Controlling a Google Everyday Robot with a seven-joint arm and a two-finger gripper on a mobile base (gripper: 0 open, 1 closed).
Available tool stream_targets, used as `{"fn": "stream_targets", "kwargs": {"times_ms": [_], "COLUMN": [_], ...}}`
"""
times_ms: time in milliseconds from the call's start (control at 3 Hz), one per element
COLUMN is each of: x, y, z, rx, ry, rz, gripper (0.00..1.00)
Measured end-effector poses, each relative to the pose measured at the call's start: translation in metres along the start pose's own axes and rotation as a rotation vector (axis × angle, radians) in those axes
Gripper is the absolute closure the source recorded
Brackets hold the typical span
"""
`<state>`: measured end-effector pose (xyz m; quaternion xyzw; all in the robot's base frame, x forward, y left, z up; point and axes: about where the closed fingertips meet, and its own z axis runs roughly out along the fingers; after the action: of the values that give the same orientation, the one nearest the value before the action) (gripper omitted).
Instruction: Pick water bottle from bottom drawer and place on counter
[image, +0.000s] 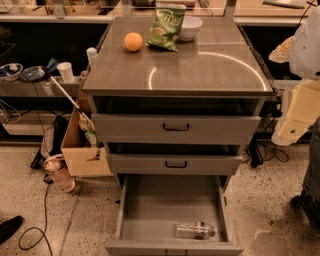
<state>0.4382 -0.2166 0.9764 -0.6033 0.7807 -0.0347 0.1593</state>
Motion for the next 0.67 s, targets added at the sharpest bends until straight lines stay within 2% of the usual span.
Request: {"fn": "stream_targets", "kwargs": {"times_ms": [333,667], "x": [0.0,0.002], "y": [0.0,0.003], "z": [0.0,0.011], "rx": [0.0,-0.02], "ry": [0.0,-0.03], "rz": [0.0,0.01], "gripper": [0.0,0.0]}}
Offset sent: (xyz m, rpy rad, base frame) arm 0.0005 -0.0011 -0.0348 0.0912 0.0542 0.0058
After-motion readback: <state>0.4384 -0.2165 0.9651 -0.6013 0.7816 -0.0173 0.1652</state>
